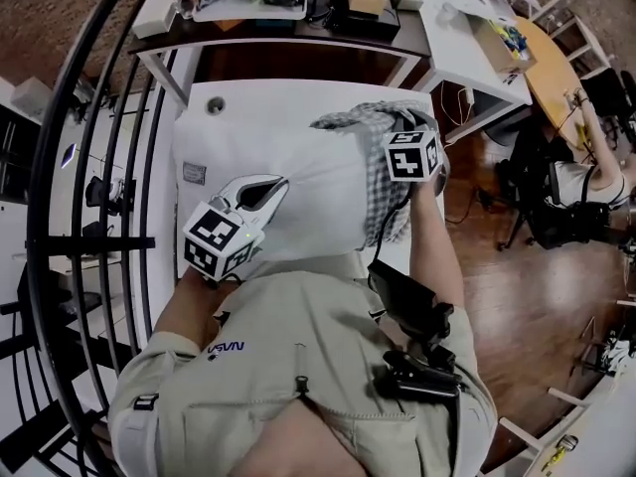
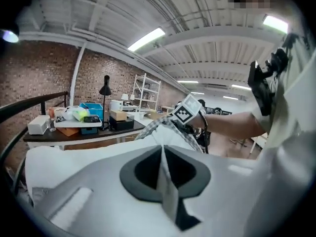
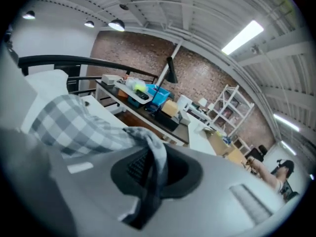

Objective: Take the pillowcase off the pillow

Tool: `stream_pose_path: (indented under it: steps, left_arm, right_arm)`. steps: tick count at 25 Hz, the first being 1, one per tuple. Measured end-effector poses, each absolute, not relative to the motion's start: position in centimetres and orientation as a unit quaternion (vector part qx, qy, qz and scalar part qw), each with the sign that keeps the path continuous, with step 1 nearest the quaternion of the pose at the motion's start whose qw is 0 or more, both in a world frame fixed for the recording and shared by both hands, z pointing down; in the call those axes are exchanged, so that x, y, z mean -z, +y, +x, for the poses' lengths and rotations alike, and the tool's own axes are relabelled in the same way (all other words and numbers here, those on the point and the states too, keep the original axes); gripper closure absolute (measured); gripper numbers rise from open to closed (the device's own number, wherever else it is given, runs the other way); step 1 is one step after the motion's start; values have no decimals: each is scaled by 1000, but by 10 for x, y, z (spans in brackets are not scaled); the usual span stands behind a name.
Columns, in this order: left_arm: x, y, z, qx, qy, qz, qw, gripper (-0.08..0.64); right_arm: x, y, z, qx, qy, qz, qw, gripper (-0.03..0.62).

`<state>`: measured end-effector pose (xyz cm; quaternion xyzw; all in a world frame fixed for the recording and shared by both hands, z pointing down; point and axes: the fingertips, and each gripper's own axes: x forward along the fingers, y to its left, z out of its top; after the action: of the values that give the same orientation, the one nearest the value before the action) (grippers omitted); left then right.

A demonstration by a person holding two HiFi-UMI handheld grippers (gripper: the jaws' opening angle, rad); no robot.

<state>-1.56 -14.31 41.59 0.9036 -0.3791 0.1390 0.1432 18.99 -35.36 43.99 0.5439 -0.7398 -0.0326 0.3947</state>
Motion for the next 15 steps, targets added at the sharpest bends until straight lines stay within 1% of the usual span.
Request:
stream_pose_path:
  steps: [3,7,11,13,15]
  left_arm:
    - [-417,-146,-29,-117,-393,898,159,548]
    - [-430,-154,-36,-113,-396,894,175,548]
    - [-457,-181,-39,-118,-424,877,191,546]
    - [-469,-203,-32,-142,-437,873,163,535]
    - [-475,-224,-25,-165,-446,871,124,501]
  right_arm:
    - [-445,-366,218,21,-715,577,394,577]
    - [-476,-372,248,-5,-684,601,413,577]
    - [-501,-372,249,-8,-691,589,419,575]
    - [-504,-371,241,-4,-706,578,409,547]
    - [-499,-364,236,-17,-720,575,388,484]
